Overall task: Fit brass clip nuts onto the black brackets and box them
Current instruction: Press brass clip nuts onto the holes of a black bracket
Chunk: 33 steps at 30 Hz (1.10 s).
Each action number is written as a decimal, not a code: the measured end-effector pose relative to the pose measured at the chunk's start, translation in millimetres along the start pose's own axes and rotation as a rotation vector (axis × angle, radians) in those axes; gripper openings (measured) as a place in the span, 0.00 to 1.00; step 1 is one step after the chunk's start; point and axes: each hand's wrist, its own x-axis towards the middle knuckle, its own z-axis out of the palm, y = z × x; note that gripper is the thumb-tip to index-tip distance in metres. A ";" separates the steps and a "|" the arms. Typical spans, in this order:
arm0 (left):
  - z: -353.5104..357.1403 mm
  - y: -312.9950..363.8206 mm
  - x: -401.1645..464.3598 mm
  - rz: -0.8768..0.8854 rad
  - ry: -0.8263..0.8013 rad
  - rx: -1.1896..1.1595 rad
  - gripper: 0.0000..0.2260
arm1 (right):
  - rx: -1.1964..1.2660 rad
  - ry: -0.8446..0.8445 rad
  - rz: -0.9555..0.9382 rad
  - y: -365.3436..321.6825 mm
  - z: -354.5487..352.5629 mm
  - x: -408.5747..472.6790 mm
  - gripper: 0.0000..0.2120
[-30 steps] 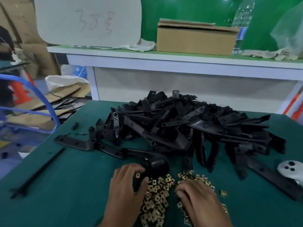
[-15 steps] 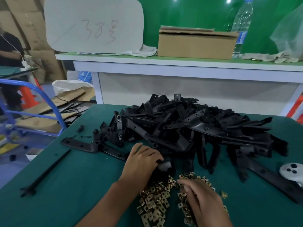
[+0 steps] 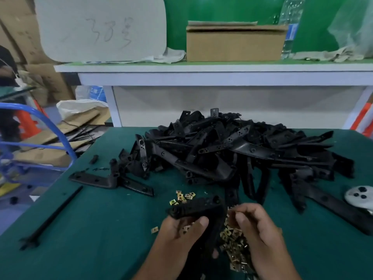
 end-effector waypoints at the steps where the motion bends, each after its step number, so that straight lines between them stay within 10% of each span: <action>1: 3.2 -7.5 -2.0 0.012 0.035 0.040 0.08 | 0.080 -0.013 0.037 -2.1 0.0 0.5 0.05; 9: -4.7 -36.5 -4.8 0.175 -0.057 0.443 0.26 | 0.707 -0.118 0.343 -11.6 -9.7 5.4 0.07; 11: -3.0 -35.9 -5.4 0.184 -0.110 0.441 0.11 | 0.663 -0.136 0.360 -12.2 -13.6 7.2 0.09; 33: 5.7 -37.9 -11.7 0.428 -0.177 0.640 0.06 | 0.182 -0.404 0.301 -38.8 -26.1 -3.3 0.08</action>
